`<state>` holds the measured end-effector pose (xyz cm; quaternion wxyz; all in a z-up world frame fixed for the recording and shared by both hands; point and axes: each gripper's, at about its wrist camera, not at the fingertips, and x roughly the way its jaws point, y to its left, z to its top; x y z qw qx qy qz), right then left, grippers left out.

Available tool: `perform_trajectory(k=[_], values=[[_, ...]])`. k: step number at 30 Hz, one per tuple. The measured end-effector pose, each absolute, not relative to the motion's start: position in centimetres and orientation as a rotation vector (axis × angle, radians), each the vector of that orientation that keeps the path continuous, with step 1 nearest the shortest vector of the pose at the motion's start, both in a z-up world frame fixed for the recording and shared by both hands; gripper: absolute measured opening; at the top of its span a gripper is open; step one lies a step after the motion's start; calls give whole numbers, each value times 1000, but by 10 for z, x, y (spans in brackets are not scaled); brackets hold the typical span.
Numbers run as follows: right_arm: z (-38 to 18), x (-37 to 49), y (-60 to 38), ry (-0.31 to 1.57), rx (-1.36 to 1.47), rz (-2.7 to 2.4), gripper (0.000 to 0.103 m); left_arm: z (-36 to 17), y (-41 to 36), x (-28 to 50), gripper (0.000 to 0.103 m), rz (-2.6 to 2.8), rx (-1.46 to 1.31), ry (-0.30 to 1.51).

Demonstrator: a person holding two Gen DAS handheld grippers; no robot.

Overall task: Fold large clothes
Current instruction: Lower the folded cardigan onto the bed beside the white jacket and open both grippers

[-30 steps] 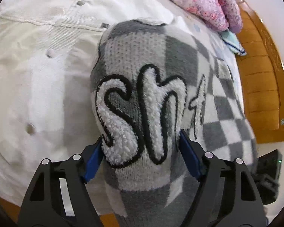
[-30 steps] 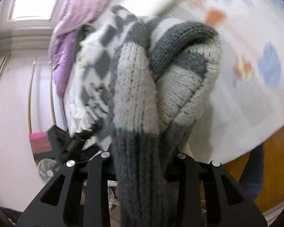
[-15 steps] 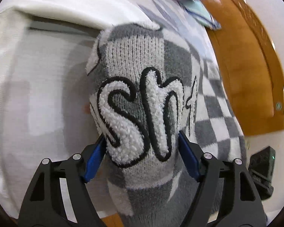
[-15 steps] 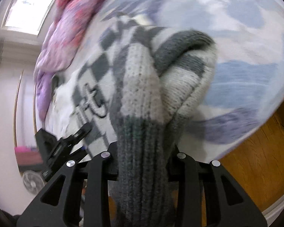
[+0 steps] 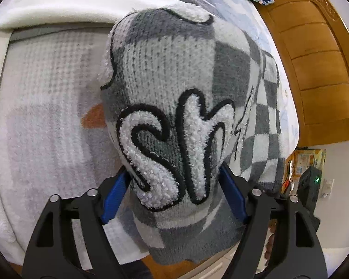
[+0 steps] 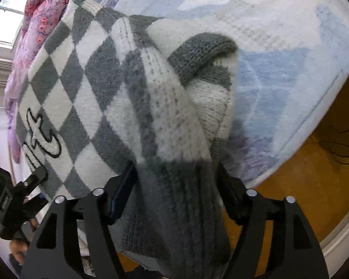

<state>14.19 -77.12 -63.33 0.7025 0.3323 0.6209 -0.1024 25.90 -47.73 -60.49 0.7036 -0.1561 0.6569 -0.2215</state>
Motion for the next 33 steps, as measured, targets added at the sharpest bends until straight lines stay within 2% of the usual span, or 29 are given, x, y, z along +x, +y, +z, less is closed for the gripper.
perform_trajectory(k=[6,9,14,19,23,25,33], values=[[-562,172,-708,1354,298,-365,67,-569,-469,271,88,-494,-231,1368],[-534,192,-660,1317,211,-339,67,-553,-451,268,89,-471,-198,1338],[-495,201,-590,1252,154,-254,68,-518,-416,258,91,-431,-106,1279],[-452,201,-546,1213,161,-230,78,-482,-366,248,92,-412,-74,1257],[-410,198,-497,1194,129,-219,83,-437,-320,236,94,-395,-65,1198],[-388,193,-470,1170,110,-204,89,-416,-299,231,94,-383,-43,1177],[-312,177,-395,1066,108,-173,92,-317,-209,203,94,-321,-40,1009]])
